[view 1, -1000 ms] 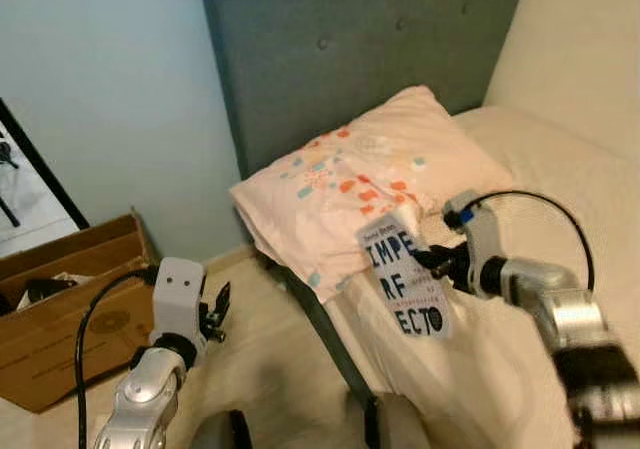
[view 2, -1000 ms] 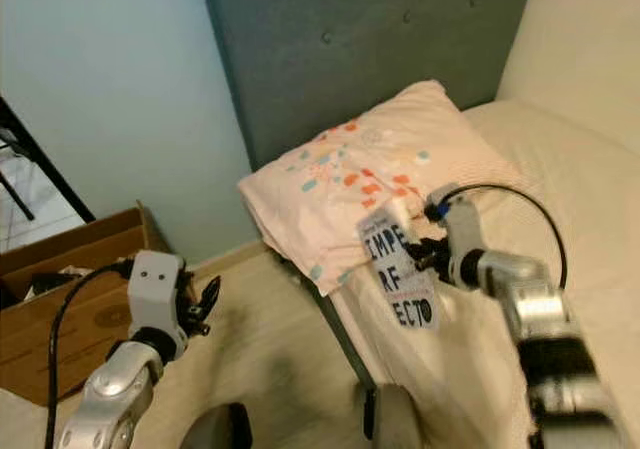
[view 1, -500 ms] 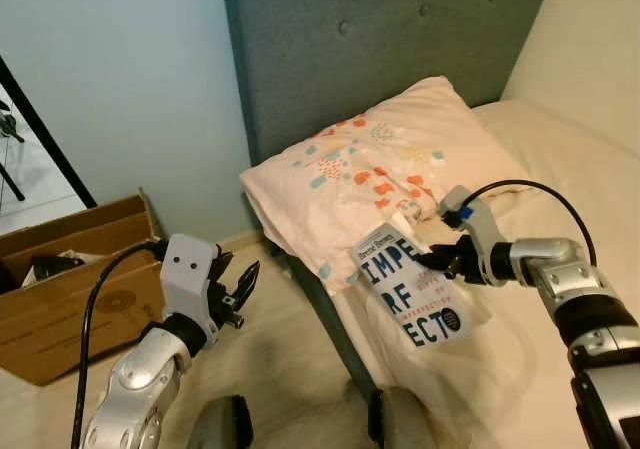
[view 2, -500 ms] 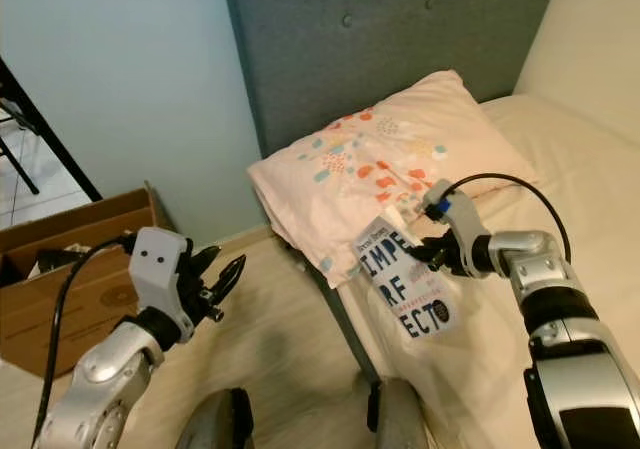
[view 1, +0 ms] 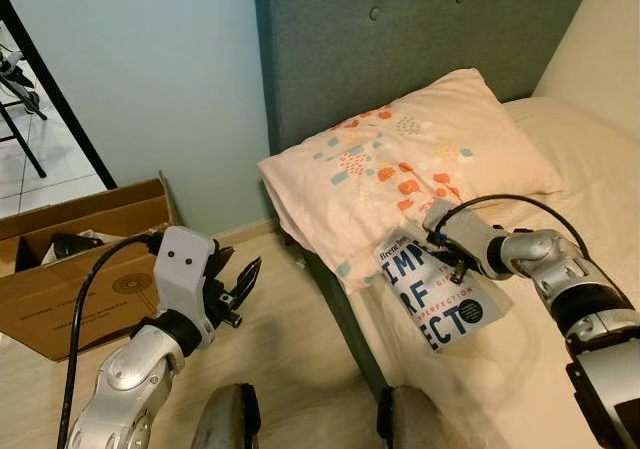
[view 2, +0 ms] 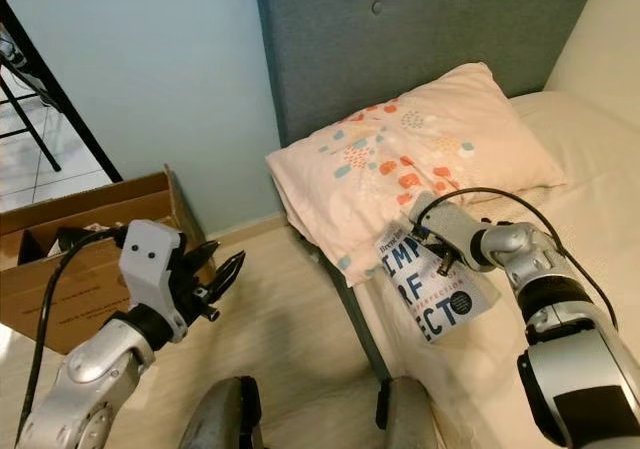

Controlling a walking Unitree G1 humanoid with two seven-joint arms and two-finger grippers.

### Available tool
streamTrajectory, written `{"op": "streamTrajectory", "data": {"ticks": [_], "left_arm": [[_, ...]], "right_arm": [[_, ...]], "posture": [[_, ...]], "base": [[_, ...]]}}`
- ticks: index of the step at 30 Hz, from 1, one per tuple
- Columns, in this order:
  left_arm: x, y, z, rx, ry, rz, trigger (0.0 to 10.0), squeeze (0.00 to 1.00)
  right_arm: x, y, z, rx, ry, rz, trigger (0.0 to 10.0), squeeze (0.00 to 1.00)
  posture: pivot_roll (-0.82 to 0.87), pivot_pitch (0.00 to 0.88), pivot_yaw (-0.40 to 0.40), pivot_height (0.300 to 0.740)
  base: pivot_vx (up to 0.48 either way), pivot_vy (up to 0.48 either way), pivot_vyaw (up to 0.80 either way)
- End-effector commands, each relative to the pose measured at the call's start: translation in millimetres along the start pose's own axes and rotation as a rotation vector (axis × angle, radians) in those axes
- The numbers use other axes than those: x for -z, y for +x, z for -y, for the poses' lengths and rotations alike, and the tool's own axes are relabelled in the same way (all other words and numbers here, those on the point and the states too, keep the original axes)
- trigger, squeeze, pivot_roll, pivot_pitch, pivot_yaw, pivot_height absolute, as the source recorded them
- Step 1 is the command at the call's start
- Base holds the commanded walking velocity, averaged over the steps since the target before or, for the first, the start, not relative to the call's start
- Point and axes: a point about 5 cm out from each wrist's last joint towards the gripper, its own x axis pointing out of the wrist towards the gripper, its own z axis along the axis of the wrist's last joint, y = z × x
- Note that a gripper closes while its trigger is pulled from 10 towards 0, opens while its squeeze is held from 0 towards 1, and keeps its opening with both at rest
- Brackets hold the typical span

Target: Clean up the room

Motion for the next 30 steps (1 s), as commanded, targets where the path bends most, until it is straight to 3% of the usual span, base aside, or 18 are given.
{"op": "streamTrajectory", "data": {"ticks": [1, 3, 6, 15, 30], "left_arm": [[-1, -3.6, -1.2, 0.009, 0.010, -0.015, 10.0, 0.00], [-2, -3.4, -0.4, 0.013, 0.011, -0.019, 10.0, 0.00], [-4, -3.5, 0.6, 0.023, -0.003, -0.019, 10.0, 0.00], [-6, -2.0, 4.7, 0.048, -0.019, -0.018, 10.0, 0.00], [-10, 2.9, 1.8, 0.053, -0.009, -0.020, 10.0, 0.00]], "right_arm": [[32, -0.8, -14.8, -0.053, -0.058, -0.149, 10.0, 0.00], [34, -1.5, -15.6, -0.062, -0.082, -0.159, 10.0, 0.00], [41, -9.5, -14.6, -0.148, -0.060, -0.160, 10.0, 0.00], [56, -21.6, -15.7, -0.239, -0.020, -0.184, 10.0, 0.00], [49, -11.9, -15.4, -0.071, -0.030, -0.120, 10.0, 0.01]], "posture": [[0.08, 0.283, 0.004, 0.592], [0.09, 0.282, 0.003, 0.592], [0.09, 0.280, 0.001, 0.592], [0.08, 0.270, 0.004, 0.592], [0.08, 0.273, 0.023, 0.592]], "base": [[0.000, 0.000, 0.00], [0.000, 0.000, 0.00], [0.000, 0.000, 0.00], [0.000, 0.000, 0.00], [0.000, 0.000, 0.00]]}}
